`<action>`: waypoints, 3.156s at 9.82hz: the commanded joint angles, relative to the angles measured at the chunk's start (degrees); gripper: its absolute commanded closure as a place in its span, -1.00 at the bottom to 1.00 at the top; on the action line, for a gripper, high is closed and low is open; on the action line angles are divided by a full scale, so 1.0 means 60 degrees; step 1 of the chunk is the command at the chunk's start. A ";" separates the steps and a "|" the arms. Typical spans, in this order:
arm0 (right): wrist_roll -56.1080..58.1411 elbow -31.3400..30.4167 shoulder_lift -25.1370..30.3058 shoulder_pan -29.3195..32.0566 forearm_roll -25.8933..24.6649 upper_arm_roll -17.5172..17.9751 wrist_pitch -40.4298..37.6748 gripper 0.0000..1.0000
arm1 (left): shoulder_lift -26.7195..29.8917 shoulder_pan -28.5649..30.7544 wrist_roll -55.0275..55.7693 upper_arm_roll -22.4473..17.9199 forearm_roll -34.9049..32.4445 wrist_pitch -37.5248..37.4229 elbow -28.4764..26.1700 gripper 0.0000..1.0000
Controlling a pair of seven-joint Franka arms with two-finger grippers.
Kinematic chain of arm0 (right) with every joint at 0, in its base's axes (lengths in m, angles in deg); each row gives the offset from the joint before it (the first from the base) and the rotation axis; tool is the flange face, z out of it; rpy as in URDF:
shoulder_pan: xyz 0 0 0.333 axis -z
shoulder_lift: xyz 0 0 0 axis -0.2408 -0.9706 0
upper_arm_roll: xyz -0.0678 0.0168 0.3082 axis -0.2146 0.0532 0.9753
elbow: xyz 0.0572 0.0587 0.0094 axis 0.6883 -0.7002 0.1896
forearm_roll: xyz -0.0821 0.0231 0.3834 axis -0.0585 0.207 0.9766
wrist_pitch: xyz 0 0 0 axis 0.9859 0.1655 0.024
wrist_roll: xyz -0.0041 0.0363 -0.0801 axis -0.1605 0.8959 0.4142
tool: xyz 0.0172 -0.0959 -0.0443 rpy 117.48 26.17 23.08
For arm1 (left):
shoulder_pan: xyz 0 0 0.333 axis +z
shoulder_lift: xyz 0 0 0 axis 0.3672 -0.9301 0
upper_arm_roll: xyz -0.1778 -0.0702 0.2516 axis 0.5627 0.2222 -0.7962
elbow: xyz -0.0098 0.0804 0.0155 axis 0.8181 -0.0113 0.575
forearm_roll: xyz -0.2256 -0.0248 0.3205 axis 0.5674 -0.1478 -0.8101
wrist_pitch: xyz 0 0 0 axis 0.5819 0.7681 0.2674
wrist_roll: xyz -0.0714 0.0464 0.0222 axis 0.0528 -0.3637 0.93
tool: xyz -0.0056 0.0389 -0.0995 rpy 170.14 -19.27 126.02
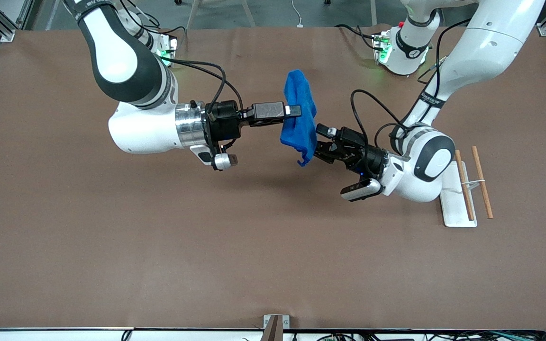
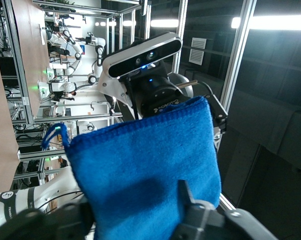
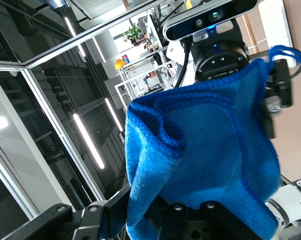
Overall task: Right arm passes towel to left arm to hang
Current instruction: 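Grasp the towel with the left gripper beside the right gripper, then carry the towel with the left gripper while the right gripper retracts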
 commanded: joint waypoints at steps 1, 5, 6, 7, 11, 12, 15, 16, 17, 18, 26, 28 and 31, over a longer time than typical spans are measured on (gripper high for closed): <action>0.0133 0.0085 -0.0032 -0.0082 0.0292 -0.0075 0.0061 0.99 | -0.0041 0.0127 -0.0147 0.0038 0.0044 0.0050 -0.0218 0.33; 0.0017 0.0099 -0.0032 0.0019 0.0278 -0.0075 0.0046 0.70 | 0.0002 0.0492 -0.0162 0.0009 -0.0320 0.0065 -0.0160 0.94; 0.0074 0.0070 -0.0017 0.0049 0.0176 -0.0104 0.0046 -0.98 | 0.0046 0.0609 -0.0118 0.0009 -0.0496 0.0065 -0.0130 0.99; 0.0104 0.0041 0.0012 0.0151 0.0030 -0.0134 0.0017 -1.00 | 0.0119 0.0770 -0.0016 -0.0005 -0.0730 0.0079 -0.0043 0.99; 0.0060 -0.0120 0.0100 0.0678 -0.3140 -0.0193 -0.0056 -1.00 | 0.0412 0.0873 0.0349 -0.0108 -0.1242 0.0400 0.0191 0.99; 0.0060 -0.0265 0.0100 0.1042 -0.4368 -0.0193 -0.0071 -1.00 | 0.0631 0.0976 0.1004 -0.0123 -0.1796 0.0677 0.0424 0.99; 0.0060 -0.1012 0.0362 0.2520 -0.7491 -0.0222 -0.0158 -1.00 | 0.1115 0.1284 0.3608 -0.0123 -0.4035 0.1307 0.1390 0.99; 0.0046 -0.1014 0.0494 0.2859 -0.8545 -0.0468 -0.0666 -1.00 | 0.1232 0.1284 0.4459 -0.0123 -0.4971 0.1469 0.1698 0.99; 0.0118 -0.0869 0.0670 0.2833 -0.9744 -0.1472 -0.1382 -1.00 | 0.1393 0.1270 0.5569 -0.0123 -0.5938 0.1616 0.2005 0.99; 0.0119 -0.0519 0.0773 0.2818 -1.0496 -0.2308 -0.2245 -1.00 | 0.1453 0.1270 0.6465 -0.0123 -0.6904 0.1647 0.2226 0.99; 0.0031 -0.0836 0.3670 0.4282 -1.5936 -0.2390 -0.3424 -1.00 | 0.1702 0.1240 1.0603 -0.0064 -1.3483 0.1632 0.2902 0.98; 0.0031 -0.1655 0.4564 0.4692 -1.6375 -0.1908 -0.3367 -1.00 | 0.1688 0.1211 1.1318 -0.0035 -1.5095 0.1632 0.2887 0.98; 0.0089 -0.1353 0.4510 0.4999 -1.6525 -0.1731 -0.3528 -1.00 | 0.1615 0.1298 1.2083 -0.0108 -1.6299 0.1341 0.2698 0.98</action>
